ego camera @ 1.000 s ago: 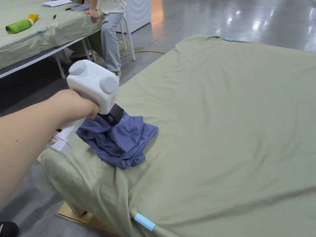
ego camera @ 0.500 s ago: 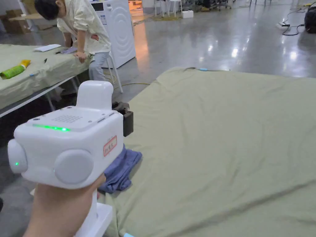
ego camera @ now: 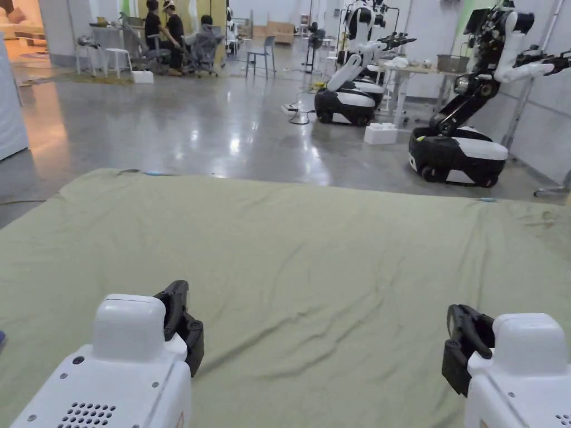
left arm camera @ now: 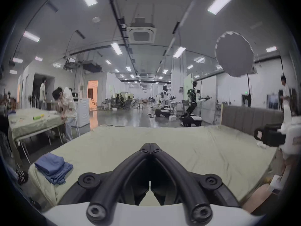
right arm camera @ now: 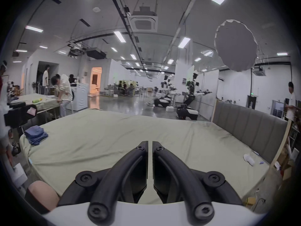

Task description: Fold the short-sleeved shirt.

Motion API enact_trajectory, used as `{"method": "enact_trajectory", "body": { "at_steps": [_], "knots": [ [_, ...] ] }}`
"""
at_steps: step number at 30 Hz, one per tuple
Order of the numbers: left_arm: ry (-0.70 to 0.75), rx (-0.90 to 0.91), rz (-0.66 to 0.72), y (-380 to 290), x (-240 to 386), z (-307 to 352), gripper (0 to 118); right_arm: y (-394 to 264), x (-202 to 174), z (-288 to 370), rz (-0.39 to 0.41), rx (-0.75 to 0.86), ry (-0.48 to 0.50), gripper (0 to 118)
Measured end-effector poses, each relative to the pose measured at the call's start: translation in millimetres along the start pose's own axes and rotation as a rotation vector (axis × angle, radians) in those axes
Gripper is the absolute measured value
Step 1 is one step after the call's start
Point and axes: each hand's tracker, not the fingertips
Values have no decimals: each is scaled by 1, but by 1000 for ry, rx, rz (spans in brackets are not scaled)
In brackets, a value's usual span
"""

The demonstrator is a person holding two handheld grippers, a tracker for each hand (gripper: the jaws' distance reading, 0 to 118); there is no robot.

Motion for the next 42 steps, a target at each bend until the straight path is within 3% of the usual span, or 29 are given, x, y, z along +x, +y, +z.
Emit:
{"method": "enact_trajectory", "body": {
  "at_steps": [4,8,14,16,17,18,19,20,22,27,32,37,40,42],
  "knots": [
    [-25,-60,16,3,22,-12,0,-5,14,-7,-53,-9,-13,8],
    [-23,-8,80,12,27,-2,0,-7,16,0,-37,6,-59,8],
    [14,24,26,26,30,10,0,-6,15,13,-39,37,-49,10],
    [20,42,48,30,28,13,2,-5,13,15,-32,39,-65,28],
    [30,56,48,32,28,15,14,-4,13,16,-33,35,-69,42],
    [36,72,43,33,28,17,49,-3,13,16,-35,31,-70,74],
    [41,85,42,34,28,18,92,-3,13,17,-40,29,-66,96],
    [41,80,39,37,28,18,118,-3,13,18,-46,31,-73,112],
    [38,193,57,42,27,27,118,-3,12,19,-54,39,-95,118],
    [38,118,62,43,28,25,118,4,12,23,-80,72,-123,118],
    [28,114,49,49,30,19,118,16,20,24,-109,34,69,118],
    [-28,83,142,52,22,17,118,36,22,36,-132,22,-50,118],
    [-23,83,137,53,23,17,118,42,19,38,-101,23,-128,118],
    [-20,90,120,53,25,16,118,36,18,37,-78,42,-121,118]
  ]
}}
